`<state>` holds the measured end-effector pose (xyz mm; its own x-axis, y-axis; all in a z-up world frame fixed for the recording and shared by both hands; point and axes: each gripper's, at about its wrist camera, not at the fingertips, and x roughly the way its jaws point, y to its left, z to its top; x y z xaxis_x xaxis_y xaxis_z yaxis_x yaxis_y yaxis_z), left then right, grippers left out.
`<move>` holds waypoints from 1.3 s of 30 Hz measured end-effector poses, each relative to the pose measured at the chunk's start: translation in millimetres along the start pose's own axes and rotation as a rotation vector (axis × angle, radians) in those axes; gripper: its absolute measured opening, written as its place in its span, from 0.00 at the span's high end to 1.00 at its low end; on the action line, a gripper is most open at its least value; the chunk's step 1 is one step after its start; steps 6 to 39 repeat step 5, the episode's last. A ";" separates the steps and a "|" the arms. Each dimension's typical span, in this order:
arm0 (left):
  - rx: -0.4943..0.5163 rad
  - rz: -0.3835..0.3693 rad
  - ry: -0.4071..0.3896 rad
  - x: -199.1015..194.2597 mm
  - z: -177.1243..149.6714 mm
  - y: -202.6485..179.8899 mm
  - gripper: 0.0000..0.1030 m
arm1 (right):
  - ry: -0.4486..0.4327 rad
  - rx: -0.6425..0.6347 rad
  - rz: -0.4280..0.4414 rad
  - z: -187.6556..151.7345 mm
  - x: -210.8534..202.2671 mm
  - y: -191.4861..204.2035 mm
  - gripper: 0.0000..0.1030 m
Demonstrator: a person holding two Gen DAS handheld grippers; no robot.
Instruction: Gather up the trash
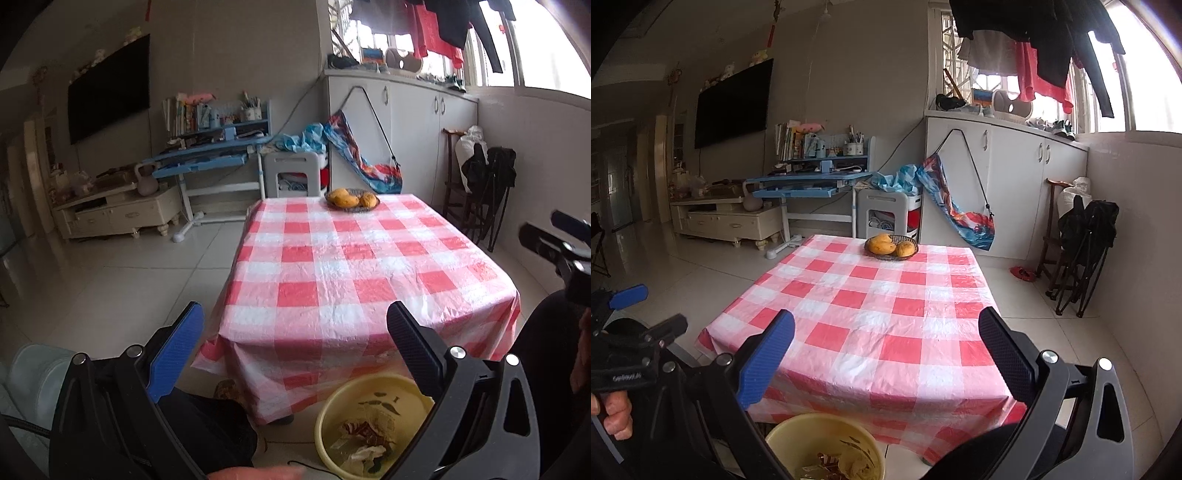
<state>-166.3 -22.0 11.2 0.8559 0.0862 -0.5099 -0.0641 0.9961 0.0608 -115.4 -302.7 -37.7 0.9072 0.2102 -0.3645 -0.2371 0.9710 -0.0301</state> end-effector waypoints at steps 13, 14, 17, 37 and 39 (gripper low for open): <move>-0.036 0.017 0.118 25.1 -1.3 10.0 0.07 | 0.159 0.031 0.014 29.2 81.3 -28.0 0.07; -0.036 0.017 0.118 25.1 -1.3 10.0 0.07 | 0.159 0.031 0.014 29.2 81.3 -28.0 0.07; -0.036 0.017 0.118 25.1 -1.3 10.0 0.07 | 0.159 0.031 0.014 29.2 81.3 -28.0 0.07; -0.036 0.017 0.118 25.1 -1.3 10.0 0.07 | 0.159 0.031 0.014 29.2 81.3 -28.0 0.07; -0.036 0.017 0.118 25.1 -1.3 10.0 0.07 | 0.159 0.031 0.014 29.2 81.3 -28.0 0.07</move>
